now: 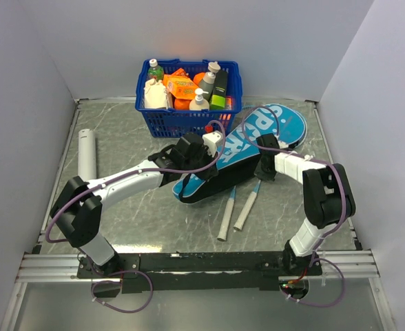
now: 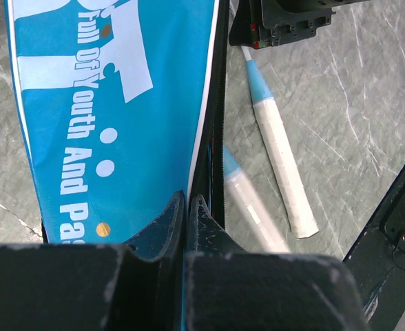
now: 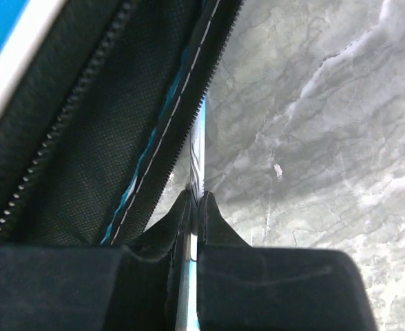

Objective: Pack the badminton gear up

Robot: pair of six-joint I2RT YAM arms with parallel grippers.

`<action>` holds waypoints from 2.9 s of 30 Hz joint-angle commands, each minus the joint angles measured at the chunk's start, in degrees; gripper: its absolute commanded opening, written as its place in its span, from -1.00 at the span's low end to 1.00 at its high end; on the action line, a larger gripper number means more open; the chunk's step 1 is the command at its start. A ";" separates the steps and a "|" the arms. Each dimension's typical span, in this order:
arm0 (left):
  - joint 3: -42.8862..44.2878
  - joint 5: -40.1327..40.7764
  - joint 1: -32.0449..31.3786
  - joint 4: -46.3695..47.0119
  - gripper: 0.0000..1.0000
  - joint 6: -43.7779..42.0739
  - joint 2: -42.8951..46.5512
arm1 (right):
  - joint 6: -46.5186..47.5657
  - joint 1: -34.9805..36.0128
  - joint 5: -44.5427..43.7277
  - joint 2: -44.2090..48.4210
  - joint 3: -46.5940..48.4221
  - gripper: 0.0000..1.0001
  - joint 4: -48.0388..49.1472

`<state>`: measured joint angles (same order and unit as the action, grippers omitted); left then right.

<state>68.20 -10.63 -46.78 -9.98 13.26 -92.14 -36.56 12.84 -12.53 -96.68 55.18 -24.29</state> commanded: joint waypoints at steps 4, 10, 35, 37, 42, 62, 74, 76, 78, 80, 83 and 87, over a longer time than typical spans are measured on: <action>0.97 0.87 0.20 3.56 -0.98 1.68 -0.76 | 0.69 -0.27 0.58 7.45 -1.39 -1.00 -2.59; 0.61 3.69 0.12 5.58 -0.98 3.18 -0.32 | 1.84 1.83 1.63 19.50 -3.23 -1.00 -12.68; 5.63 4.22 1.52 7.43 -0.98 4.32 -1.64 | -32.70 37.78 0.67 38.77 -21.95 -0.97 -26.78; 5.36 4.13 1.52 7.08 -0.98 4.41 -0.85 | -33.14 38.13 0.58 38.06 -22.22 -0.79 -25.29; 2.73 3.87 1.43 7.95 -0.98 5.20 1.52 | -32.97 38.31 -0.99 35.87 -20.82 -0.39 -25.01; 3.86 4.39 1.52 6.38 -0.98 3.88 -1.46 | -15.57 19.50 -3.55 25.85 -15.72 0.09 -17.28; 3.69 5.36 1.43 6.02 -0.98 3.44 -3.13 | -14.33 18.89 -1.26 17.49 -16.50 -1.00 -10.60; 3.95 5.18 1.52 6.02 -0.98 3.62 -3.22 | -14.77 18.89 -1.61 19.24 -17.29 -1.00 -11.56; 4.48 4.92 1.52 6.46 -0.98 3.88 -3.49 | -14.69 18.97 -2.14 22.76 -17.74 -1.00 -12.88; 6.23 4.92 1.61 6.55 -0.98 3.97 -4.01 | -14.68 19.33 -2.32 26.61 -17.39 -1.00 -16.29; 9.74 5.01 1.52 5.85 -0.98 3.79 -5.94 | -15.12 21.25 -2.41 31.45 -15.90 -1.00 -21.91; 14.14 4.57 2.40 5.23 -0.98 3.97 -9.80 | -19.06 26.52 -3.90 35.07 -13.17 -1.00 -29.57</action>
<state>76.75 -6.15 -45.19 -6.96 17.26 -99.66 -51.92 35.42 -14.20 -65.49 37.82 -45.23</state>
